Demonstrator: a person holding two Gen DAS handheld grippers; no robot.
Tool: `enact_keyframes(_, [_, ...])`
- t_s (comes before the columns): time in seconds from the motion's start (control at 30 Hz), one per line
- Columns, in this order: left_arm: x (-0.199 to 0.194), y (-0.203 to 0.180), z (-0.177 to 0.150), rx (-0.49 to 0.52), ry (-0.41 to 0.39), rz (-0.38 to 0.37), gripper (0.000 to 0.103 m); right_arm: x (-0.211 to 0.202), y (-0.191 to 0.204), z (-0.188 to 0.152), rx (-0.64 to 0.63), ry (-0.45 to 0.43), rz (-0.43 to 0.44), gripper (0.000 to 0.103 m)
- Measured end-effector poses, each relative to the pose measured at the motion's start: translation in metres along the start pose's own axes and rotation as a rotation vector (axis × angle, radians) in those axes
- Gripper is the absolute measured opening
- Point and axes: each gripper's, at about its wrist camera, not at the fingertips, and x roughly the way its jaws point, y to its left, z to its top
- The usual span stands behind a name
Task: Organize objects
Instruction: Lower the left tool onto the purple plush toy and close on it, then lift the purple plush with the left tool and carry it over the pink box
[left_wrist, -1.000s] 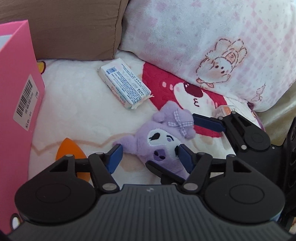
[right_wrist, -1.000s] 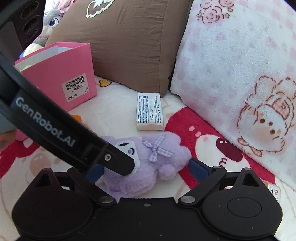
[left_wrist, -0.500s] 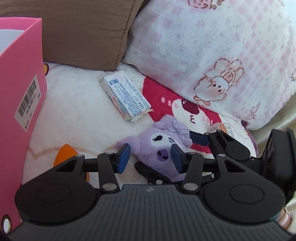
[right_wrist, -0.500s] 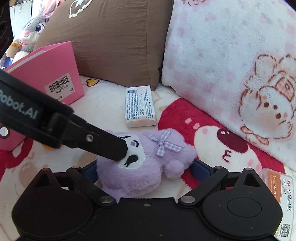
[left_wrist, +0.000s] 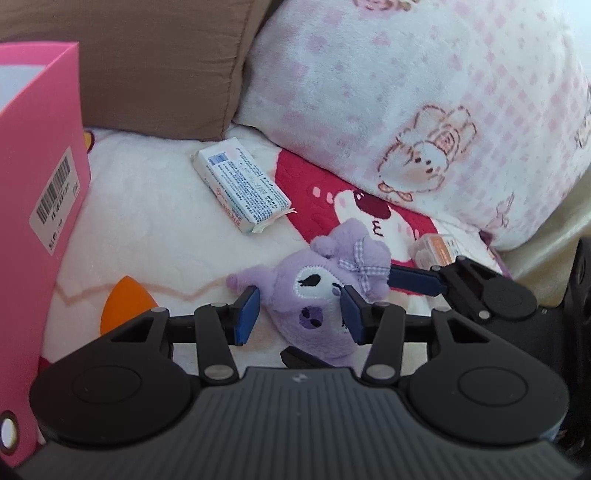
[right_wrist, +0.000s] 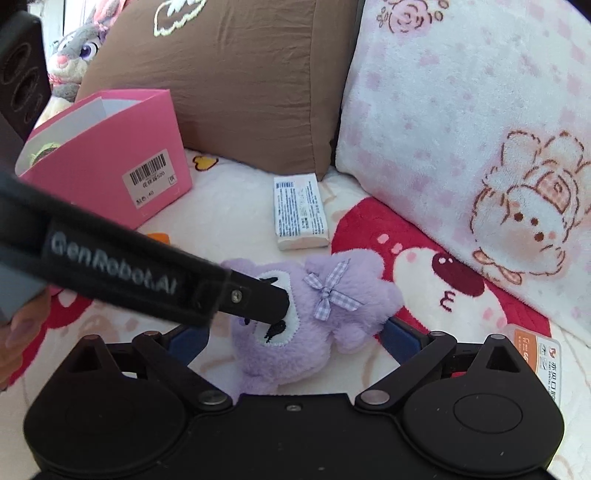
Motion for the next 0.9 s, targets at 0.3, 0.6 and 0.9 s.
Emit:
enact_keyframes(0.3, [0.004,0.006,-0.001,-0.015,0.044,-0.025,0.049,-0.027,0.021,-0.003,-0.123,-0.008,-0.065,0.099])
enact_keyframes(0.6, [0.006,0.007,-0.001,0.024,0.056,-0.042,0.039,0.001,0.000,-0.009,-0.130,-0.006,-0.071,0.099])
enact_keyframes(0.9, [0.009,0.008,0.000,0.030,0.058,-0.043,0.038,0.021,0.008,-0.010,-0.227,-0.011,-0.068,0.100])
